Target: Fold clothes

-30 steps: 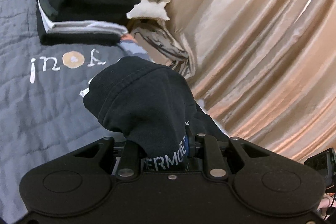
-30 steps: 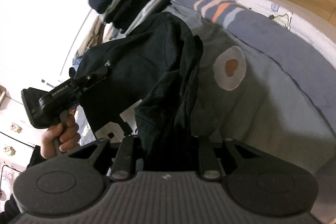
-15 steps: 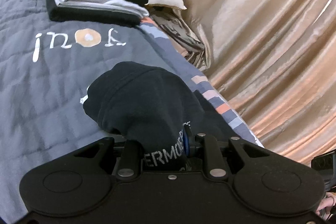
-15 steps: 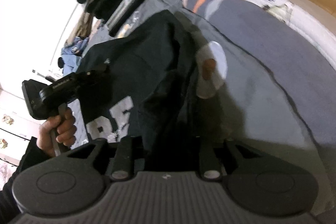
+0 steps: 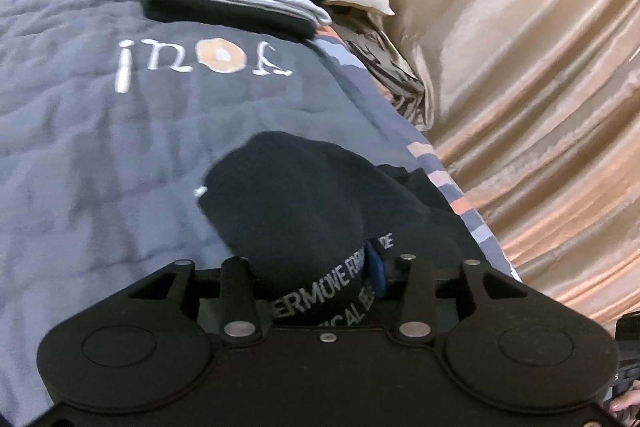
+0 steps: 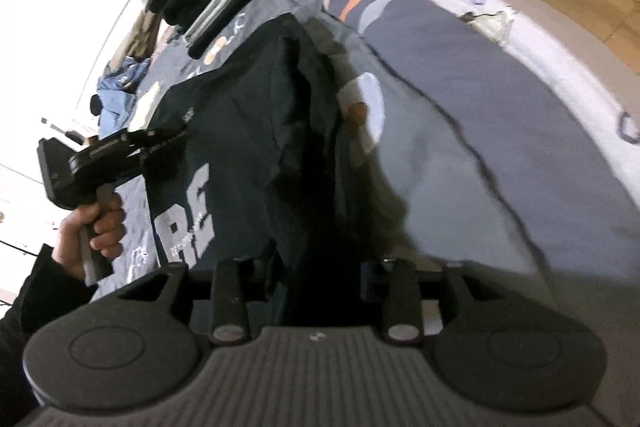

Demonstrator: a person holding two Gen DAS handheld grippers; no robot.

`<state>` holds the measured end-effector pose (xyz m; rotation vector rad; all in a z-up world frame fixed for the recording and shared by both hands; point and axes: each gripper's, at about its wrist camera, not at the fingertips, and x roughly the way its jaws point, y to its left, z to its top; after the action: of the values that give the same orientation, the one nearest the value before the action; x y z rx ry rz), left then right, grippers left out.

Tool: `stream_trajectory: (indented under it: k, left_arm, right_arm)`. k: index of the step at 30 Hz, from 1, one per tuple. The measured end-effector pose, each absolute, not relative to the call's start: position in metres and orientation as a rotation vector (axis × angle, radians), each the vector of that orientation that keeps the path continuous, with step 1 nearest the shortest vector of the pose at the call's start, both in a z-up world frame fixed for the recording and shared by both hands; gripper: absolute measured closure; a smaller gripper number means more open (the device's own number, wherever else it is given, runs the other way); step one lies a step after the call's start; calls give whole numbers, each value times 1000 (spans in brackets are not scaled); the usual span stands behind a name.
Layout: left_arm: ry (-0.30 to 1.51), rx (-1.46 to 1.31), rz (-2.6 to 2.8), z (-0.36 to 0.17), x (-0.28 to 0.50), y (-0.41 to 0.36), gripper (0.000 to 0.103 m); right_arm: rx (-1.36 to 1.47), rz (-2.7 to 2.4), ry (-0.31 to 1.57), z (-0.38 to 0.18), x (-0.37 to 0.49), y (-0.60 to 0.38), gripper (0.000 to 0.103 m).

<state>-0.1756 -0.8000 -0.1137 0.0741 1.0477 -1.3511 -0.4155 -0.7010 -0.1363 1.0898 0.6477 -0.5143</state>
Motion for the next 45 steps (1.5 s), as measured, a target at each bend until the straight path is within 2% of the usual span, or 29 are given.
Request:
stream_trajectory:
  k: [11, 21, 27, 31, 35, 45]
  left_arm:
    - [985, 75, -1247, -85, -154, -733, 57]
    - [961, 238, -1481, -78, -247, -699, 56]
    - [965, 289, -1609, -87, -301, -683, 56]
    - [906, 405, -1631, -93, -324, -673, 56]
    - [841, 513, -1648, -98, -341, -659, 56]
    - [640, 765, -1671, -103, -376, -641, 56]
  right_arm:
    - [1036, -622, 676, -113, -452, -682, 61]
    - [935, -634, 501, -59, -448, -650, 61]
    - [934, -563, 531, -78, -413, -634, 61]
    - [1004, -616, 578, -105, -409, -633, 61]
    - [1056, -616, 539, -119, -419, -629, 61]
    - [1053, -618, 539, -115, -420, -627, 61]
